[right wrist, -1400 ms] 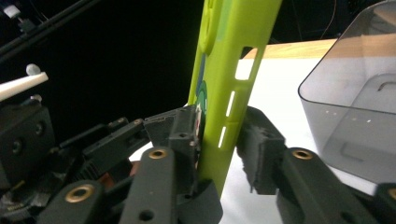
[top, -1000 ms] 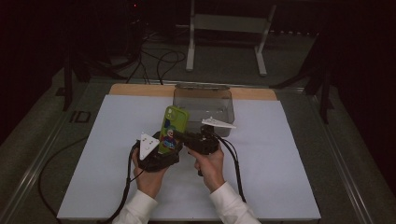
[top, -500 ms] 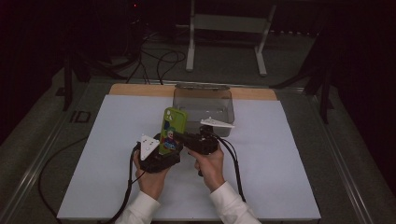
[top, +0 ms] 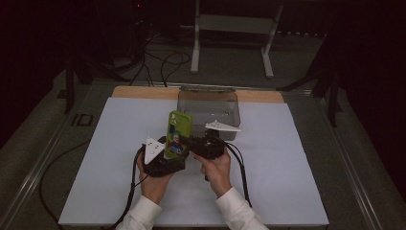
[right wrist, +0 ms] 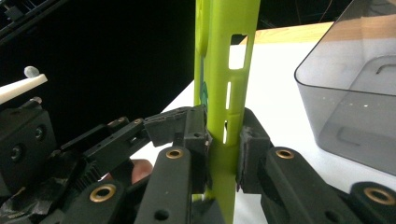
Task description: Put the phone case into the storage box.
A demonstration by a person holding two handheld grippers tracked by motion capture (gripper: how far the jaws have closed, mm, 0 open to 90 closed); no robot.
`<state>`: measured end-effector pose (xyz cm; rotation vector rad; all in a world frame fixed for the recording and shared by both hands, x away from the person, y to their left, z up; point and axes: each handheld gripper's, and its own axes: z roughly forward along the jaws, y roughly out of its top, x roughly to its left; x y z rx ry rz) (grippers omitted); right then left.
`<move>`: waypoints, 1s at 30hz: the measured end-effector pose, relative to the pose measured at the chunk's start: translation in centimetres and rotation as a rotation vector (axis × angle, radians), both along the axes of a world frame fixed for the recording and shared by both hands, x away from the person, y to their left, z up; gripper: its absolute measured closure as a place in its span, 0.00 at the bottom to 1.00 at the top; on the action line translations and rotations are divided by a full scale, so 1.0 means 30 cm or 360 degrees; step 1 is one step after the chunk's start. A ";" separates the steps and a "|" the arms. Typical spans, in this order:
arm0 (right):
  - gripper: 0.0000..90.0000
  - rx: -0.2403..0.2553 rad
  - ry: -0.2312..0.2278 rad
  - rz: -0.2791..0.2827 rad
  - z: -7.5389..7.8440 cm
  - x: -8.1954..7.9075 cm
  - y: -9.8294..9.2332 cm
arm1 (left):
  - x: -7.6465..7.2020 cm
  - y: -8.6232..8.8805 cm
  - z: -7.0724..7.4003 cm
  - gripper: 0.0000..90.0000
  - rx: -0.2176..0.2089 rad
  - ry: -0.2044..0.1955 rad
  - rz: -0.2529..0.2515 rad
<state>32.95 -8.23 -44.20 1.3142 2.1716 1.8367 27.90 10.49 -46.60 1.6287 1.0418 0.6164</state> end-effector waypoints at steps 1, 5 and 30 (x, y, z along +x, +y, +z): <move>0.86 0.0000 0.0000 0.0000 0.000 0.000 0.000 | 0.000 0.000 0.000 0.06 0.0000 0.0000 0.0000; 0.86 -0.0006 -0.0008 -0.0015 0.006 0.001 -0.008 | 0.000 0.009 0.004 0.00 0.0115 -0.0015 -0.0021; 0.86 -0.0152 -0.0097 -0.0071 0.053 -0.003 -0.036 | -0.080 0.239 -0.011 0.00 0.0270 -0.0055 -0.0080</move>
